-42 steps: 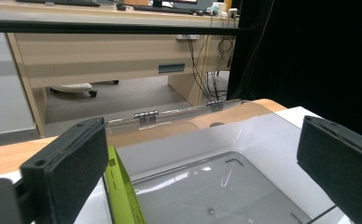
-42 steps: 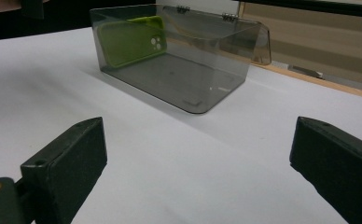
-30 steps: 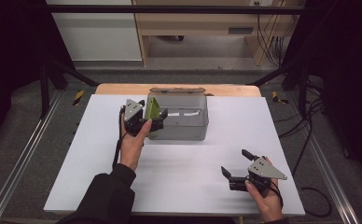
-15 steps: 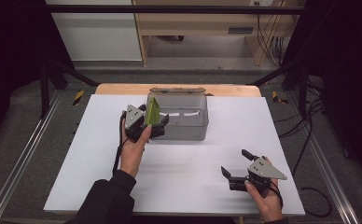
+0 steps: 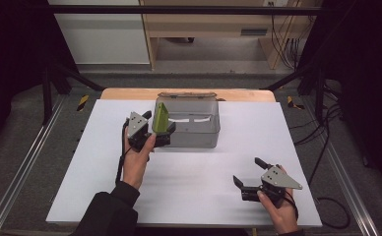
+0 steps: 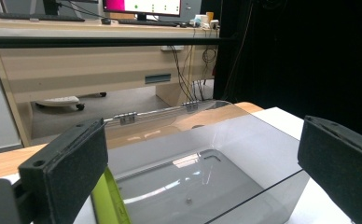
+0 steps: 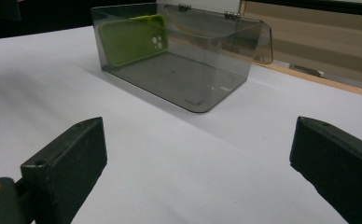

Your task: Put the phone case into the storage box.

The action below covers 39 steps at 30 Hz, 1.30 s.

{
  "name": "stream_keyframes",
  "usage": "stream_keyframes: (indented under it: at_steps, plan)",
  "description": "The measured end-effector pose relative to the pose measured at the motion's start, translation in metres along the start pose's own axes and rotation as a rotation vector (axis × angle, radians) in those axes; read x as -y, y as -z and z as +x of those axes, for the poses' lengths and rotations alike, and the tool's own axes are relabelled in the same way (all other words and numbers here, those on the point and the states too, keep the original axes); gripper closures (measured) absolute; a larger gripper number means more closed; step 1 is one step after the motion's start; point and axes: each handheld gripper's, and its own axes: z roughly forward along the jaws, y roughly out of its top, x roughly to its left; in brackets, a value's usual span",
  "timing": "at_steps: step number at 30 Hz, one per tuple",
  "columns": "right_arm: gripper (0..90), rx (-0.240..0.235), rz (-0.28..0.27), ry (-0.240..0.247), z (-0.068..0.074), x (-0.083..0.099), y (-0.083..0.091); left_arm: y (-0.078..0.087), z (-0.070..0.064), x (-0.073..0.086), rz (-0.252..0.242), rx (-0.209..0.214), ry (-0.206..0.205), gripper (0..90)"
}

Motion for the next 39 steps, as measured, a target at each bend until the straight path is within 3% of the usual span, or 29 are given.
stream_keyframes:
  at_steps: [34, 39]
  plan:
    - [3.7, 0.002, 0.004, -0.003, 0.000, 0.000, -0.001, 0.030, 0.024, 0.008, -0.013, -0.035, 0.009, 1.3]
    - [3.7, 0.003, 0.005, -0.004, 0.000, 0.001, -0.001, 0.034, 0.027, 0.011, -0.004, -0.045, -0.016, 1.3]
